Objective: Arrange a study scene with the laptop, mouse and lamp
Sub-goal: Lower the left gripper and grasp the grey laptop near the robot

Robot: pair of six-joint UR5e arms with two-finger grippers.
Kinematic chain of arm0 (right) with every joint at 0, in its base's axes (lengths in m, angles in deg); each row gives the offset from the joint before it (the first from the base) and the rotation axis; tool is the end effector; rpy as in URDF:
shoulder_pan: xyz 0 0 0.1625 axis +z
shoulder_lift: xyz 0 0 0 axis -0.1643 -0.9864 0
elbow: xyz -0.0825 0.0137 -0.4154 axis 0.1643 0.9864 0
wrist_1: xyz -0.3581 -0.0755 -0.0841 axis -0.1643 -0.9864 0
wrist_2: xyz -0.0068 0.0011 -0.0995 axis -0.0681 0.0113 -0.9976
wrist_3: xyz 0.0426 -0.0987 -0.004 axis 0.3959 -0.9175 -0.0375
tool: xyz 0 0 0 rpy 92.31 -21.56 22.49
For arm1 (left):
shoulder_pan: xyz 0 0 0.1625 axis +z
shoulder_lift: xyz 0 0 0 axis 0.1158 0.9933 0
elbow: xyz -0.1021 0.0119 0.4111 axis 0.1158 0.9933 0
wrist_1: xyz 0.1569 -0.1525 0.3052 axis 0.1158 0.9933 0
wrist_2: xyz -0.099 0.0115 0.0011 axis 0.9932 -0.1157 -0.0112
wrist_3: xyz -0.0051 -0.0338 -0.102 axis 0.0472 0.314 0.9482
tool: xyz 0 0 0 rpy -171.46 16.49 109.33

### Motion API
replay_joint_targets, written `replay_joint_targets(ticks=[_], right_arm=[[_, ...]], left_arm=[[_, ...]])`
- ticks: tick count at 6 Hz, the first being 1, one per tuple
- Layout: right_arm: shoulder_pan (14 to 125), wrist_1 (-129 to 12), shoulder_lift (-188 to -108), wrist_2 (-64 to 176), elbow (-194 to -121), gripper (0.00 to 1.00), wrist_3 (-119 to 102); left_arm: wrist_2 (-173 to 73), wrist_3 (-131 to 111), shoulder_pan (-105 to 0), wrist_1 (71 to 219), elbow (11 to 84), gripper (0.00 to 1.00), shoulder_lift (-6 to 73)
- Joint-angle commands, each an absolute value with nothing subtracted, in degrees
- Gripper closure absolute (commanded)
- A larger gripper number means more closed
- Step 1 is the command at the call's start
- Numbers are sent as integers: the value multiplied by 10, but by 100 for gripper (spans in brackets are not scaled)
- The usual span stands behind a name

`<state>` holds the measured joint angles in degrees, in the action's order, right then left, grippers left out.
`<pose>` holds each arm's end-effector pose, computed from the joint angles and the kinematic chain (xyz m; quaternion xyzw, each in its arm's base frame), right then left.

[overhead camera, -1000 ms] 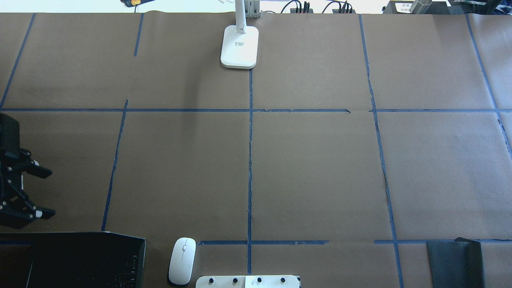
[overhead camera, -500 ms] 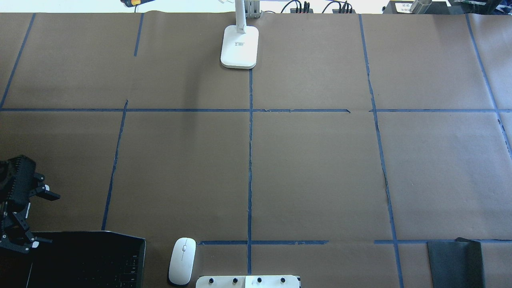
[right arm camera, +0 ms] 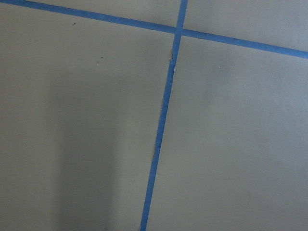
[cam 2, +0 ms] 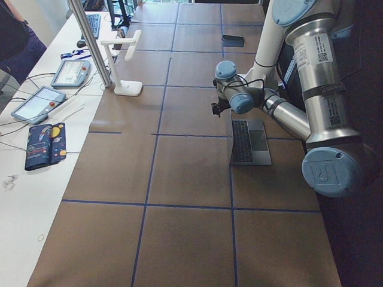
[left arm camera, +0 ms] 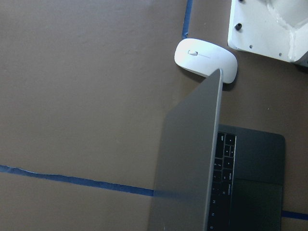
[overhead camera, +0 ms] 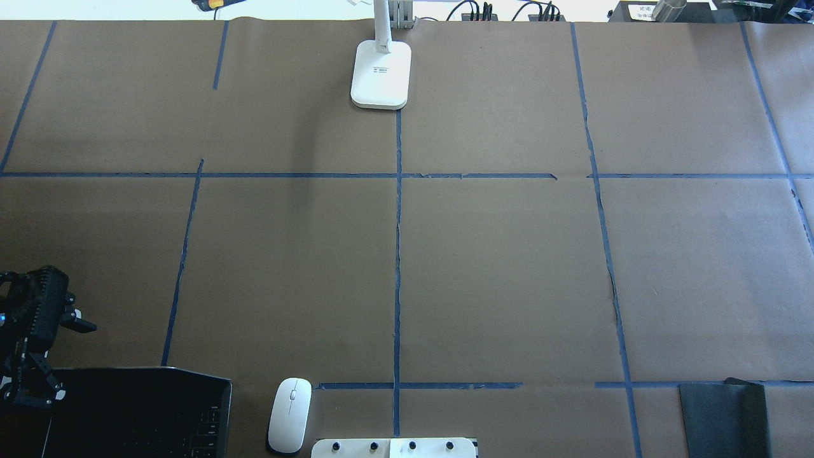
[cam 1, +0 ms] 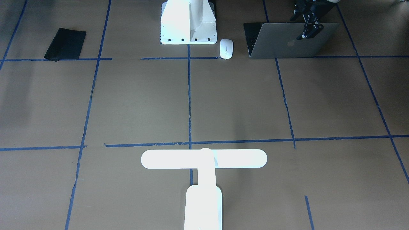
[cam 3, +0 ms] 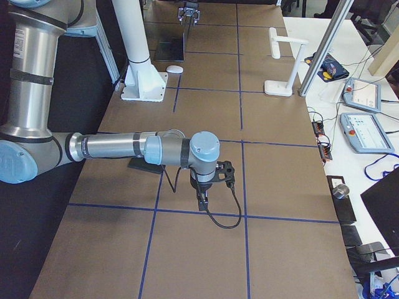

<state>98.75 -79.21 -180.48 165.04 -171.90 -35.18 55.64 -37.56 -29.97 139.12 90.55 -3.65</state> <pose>0.0567 -0.3604 0.6276 0.0159 -0.3597 -0.0838 0.9292 0.2130 -0.2435 0.3958 0.2512 0.4042 0.5816 0.6598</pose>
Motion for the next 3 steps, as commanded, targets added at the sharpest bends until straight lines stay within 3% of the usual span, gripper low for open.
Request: replay_joint_targets(ticks=[1, 2, 3], right_arm=[[988, -792, -1805, 1650, -1719, 0, -352], [988, -792, -1805, 1650, -1719, 0, -352], [987, -792, -1805, 1650, -1719, 0, -352]], left_arm=[[556, -382, -299, 1391, 903, 94, -31], [556, -472, -314, 1389, 900, 100, -29], [557, -523, -339, 1381, 899, 100, -30]])
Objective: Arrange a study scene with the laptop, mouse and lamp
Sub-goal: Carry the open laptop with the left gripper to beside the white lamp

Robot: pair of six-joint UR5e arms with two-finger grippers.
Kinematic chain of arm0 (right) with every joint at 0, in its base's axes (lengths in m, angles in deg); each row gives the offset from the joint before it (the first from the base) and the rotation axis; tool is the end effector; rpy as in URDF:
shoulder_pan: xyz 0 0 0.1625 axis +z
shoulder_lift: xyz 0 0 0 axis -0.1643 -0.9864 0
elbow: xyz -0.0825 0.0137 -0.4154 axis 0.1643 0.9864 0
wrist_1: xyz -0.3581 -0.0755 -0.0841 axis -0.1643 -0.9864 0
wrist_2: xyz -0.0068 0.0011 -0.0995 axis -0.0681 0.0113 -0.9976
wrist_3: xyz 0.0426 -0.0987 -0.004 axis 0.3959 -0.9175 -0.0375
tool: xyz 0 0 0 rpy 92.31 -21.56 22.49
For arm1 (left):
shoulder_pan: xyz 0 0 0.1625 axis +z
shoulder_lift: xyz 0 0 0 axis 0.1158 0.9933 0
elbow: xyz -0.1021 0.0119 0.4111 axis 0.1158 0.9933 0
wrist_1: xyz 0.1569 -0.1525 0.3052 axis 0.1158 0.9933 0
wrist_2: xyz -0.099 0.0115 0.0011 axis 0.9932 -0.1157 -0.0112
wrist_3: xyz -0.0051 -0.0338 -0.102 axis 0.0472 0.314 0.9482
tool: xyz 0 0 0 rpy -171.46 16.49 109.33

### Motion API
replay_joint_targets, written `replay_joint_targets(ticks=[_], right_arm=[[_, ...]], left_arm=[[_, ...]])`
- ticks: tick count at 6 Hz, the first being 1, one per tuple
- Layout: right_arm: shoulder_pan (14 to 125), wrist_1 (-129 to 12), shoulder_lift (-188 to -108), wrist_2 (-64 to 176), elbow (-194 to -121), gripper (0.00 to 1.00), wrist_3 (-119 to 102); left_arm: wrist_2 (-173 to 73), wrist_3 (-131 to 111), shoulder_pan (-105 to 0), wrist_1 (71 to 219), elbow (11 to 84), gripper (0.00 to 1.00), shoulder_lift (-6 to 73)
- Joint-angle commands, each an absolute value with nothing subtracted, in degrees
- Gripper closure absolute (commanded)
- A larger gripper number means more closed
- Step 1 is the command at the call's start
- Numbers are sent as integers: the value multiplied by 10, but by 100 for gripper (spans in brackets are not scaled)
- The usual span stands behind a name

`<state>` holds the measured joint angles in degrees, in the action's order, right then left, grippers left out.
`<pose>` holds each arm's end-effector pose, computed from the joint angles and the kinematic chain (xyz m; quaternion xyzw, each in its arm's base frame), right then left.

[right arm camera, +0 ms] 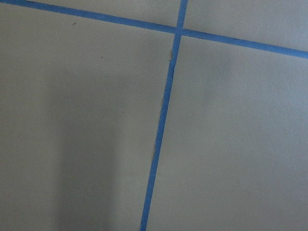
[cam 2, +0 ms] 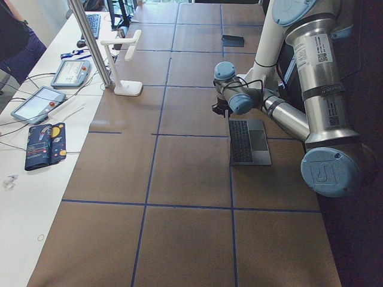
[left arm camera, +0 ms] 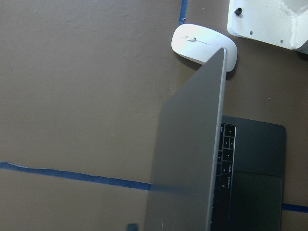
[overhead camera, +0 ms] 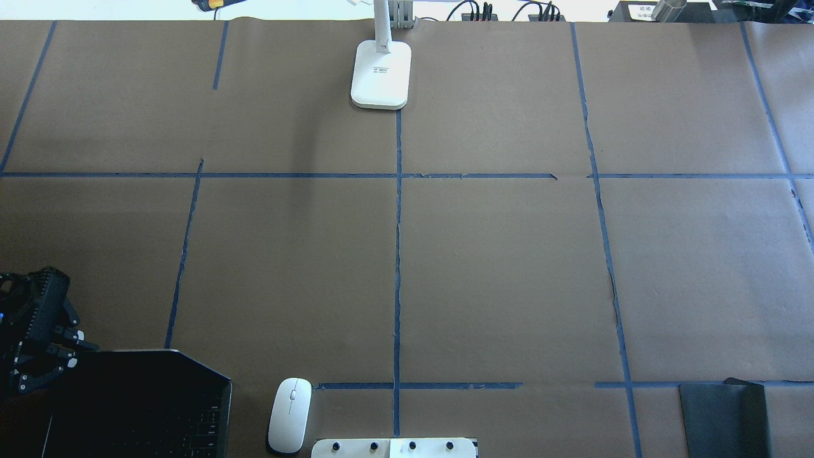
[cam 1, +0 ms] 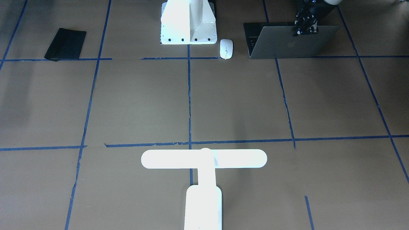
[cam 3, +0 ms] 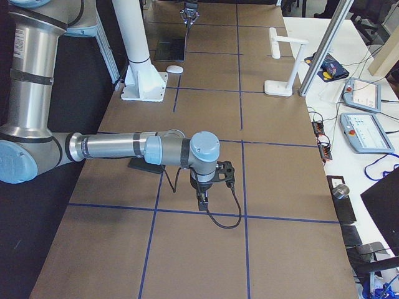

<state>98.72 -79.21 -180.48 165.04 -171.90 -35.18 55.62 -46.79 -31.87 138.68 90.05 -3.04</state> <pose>0.0565 -0.3604 0.6276 0.0158 -0.3597 -0.0840 0.9291 0.2080 -0.2530 0.3974 0.2867 0.3775 0.6225 0.6227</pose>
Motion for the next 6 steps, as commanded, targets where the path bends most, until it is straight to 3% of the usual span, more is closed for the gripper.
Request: replay_joint_targets(ticks=[1, 4, 6], right_arm=[[987, -792, -1805, 1651, -1719, 0, -352], [988, -793, -1804, 1651, -1718, 0, -351], [988, -792, -1804, 1651, -1718, 0, -352]], left_arm=[[558, -524, -344, 1378, 903, 100, -28], [559, -638, -421, 1364, 899, 100, -11], [556, -685, -459, 1179, 883, 100, 163]])
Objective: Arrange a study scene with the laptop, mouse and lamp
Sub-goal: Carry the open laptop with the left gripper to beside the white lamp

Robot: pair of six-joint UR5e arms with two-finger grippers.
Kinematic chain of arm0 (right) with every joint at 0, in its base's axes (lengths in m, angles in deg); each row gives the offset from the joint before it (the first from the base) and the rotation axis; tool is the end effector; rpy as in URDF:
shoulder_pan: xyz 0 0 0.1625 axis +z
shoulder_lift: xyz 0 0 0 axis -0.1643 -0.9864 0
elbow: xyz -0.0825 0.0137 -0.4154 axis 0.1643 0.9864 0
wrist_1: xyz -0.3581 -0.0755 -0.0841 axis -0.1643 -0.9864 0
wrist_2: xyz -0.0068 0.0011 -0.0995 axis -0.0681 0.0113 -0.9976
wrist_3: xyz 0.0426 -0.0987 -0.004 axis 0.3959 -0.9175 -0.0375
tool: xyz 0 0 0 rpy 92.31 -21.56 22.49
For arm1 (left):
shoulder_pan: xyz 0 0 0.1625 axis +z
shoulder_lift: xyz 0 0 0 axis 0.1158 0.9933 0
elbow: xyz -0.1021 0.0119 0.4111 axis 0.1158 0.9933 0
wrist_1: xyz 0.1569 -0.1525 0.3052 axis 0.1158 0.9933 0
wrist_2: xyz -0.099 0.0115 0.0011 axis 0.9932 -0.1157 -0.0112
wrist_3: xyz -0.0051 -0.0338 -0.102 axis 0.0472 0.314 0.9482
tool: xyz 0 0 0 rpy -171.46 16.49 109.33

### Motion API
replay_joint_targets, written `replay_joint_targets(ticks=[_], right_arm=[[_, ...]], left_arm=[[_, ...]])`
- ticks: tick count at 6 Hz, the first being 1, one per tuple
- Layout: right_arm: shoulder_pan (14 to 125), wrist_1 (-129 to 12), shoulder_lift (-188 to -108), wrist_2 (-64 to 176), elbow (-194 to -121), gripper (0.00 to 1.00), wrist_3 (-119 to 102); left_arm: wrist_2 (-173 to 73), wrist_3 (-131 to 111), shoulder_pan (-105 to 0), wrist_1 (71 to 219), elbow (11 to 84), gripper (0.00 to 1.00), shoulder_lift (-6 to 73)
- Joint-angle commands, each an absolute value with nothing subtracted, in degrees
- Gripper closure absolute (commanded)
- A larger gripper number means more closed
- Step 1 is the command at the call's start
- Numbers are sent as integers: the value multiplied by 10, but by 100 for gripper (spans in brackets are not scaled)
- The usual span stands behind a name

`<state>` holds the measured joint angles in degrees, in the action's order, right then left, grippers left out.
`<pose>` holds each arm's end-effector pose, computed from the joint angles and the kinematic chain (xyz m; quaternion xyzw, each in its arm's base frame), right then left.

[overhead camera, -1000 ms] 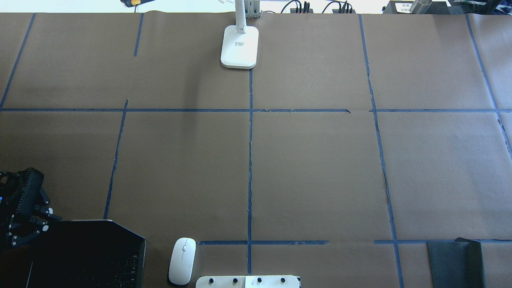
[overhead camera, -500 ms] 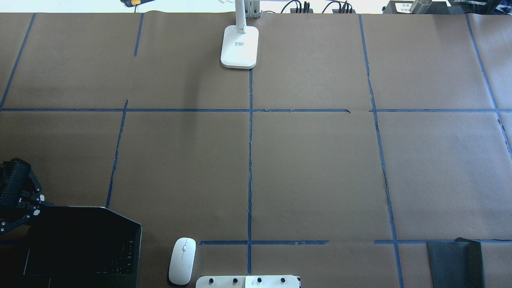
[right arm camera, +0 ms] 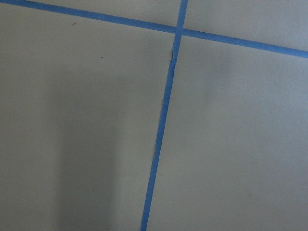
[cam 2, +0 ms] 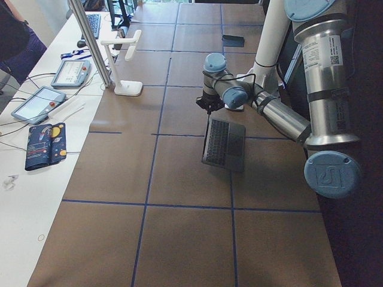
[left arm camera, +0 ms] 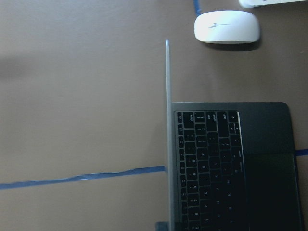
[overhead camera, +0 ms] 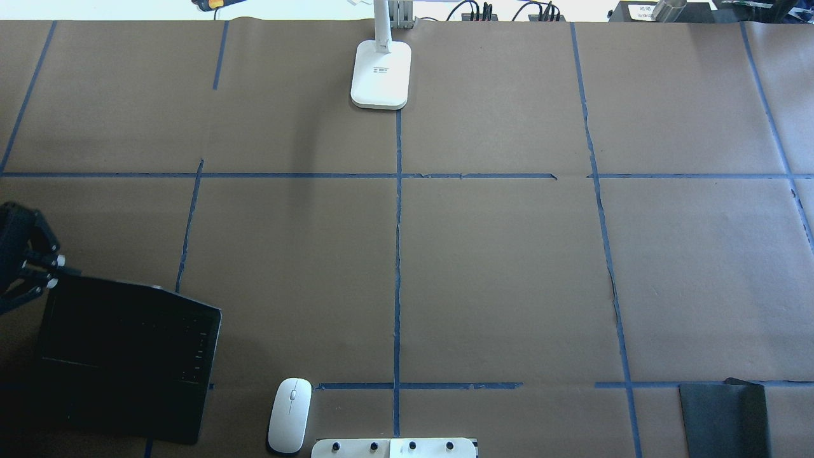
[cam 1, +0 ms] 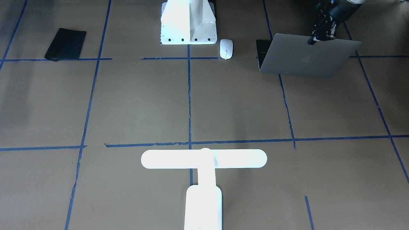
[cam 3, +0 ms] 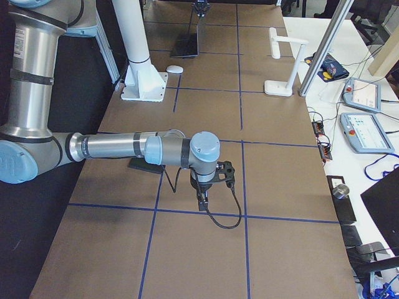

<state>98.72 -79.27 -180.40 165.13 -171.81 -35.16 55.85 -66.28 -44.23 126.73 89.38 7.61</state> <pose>0.0564 -0.3609 0.6278 0.0152 -0.3605 -0.0836 0.9289 0.1777 -0.3265 0.3657 0.3641 0.2885 0.6604 0.5899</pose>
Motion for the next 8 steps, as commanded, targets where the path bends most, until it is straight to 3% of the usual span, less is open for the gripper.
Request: replay_joint_targets(ticks=[1, 4, 7, 8], right_arm=[[987, -792, -1804, 1651, -1718, 0, -352], [987, -792, -1804, 1651, -1718, 0, -351], [988, -792, -1804, 1651, -1718, 0, -351], [987, -792, -1804, 1651, -1718, 0, -351]], left_arm=[[556, -685, -471, 1131, 831, 100, 266], [556, -650, -472, 1140, 591, 100, 488], [551, -559, -471, 1237, 364, 100, 656], [541, -559, -471, 1254, 350, 100, 660]])
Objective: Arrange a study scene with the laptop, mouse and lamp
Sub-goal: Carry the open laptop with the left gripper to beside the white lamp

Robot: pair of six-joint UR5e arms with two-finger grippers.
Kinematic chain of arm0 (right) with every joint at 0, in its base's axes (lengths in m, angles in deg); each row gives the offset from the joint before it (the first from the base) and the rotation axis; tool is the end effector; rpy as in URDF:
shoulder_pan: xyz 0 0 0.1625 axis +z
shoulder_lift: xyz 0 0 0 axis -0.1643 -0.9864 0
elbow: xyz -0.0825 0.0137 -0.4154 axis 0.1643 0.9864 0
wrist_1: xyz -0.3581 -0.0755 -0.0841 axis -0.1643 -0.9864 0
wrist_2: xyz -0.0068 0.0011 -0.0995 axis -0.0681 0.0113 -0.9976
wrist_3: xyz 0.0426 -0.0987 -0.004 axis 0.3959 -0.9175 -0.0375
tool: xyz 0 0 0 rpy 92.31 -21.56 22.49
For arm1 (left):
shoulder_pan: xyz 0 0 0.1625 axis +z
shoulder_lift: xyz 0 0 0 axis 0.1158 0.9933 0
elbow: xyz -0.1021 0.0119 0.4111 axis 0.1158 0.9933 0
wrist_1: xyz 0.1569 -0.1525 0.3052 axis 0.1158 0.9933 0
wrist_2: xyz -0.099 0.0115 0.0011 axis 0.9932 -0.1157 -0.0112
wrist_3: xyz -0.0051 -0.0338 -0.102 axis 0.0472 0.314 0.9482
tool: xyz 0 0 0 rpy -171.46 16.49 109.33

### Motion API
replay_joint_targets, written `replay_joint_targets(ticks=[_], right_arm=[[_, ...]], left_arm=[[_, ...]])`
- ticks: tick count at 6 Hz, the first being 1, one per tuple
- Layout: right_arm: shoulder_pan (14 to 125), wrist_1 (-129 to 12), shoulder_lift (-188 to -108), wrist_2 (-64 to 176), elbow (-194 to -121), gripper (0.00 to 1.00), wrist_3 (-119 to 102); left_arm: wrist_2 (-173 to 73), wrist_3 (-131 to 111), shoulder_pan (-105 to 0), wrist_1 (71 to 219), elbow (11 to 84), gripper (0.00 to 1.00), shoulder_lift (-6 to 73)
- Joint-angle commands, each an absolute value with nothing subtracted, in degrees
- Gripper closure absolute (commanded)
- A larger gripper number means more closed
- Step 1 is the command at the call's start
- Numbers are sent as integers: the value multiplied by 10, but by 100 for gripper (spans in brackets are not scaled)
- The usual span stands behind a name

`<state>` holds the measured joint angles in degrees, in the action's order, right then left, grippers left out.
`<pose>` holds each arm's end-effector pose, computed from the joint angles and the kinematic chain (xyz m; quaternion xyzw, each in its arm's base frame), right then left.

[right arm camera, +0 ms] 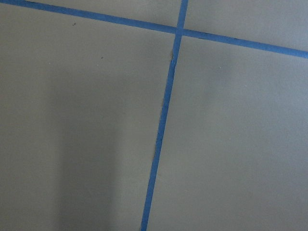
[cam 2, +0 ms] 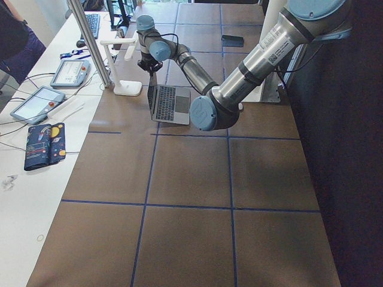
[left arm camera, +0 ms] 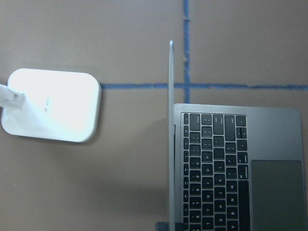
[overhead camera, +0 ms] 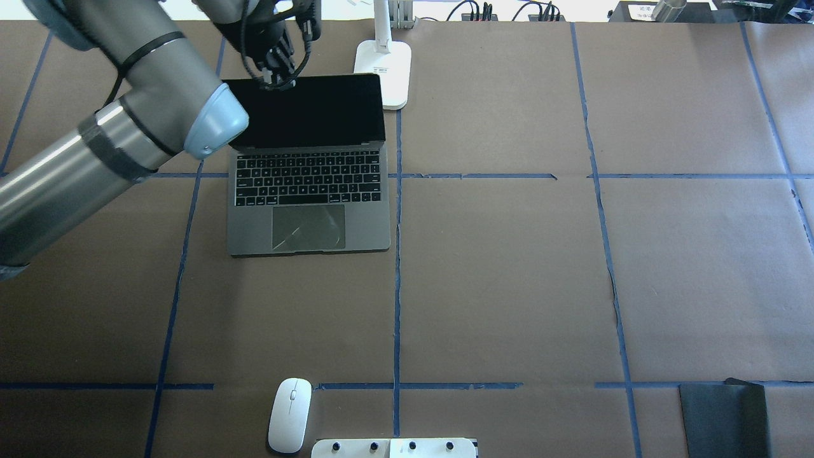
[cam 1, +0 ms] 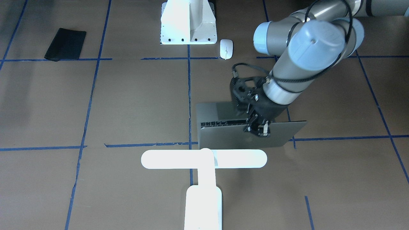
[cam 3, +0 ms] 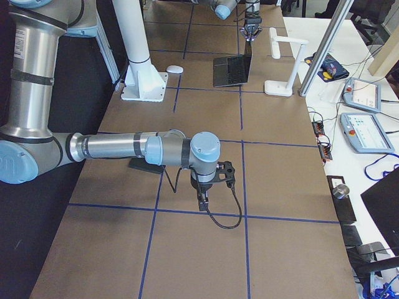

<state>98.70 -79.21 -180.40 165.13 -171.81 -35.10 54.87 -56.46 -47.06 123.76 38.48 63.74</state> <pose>0.0563 -0.3610 0.6277 0.0154 -0.3605 -0.0835 0.9289 0.3678 -0.6185 0.1895 0.3645 0.3010 0.5909 0.6537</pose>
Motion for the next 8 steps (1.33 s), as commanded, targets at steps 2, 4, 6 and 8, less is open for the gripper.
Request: replay_joint_targets(ticks=[2, 4, 6, 8], right_arm=[[987, -792, -1804, 1651, -1718, 0, -350], [987, -792, -1804, 1651, -1718, 0, -350], [987, -792, -1804, 1651, -1718, 0, -350], [987, -792, -1804, 1651, -1718, 0, -350]], left_arm=[[540, -559, -471, 1269, 340, 100, 656], [541, -557, -471, 1270, 341, 58, 649], [541, -556, -472, 1267, 347, 33, 650], [595, -564, -521, 1263, 359, 28, 630]])
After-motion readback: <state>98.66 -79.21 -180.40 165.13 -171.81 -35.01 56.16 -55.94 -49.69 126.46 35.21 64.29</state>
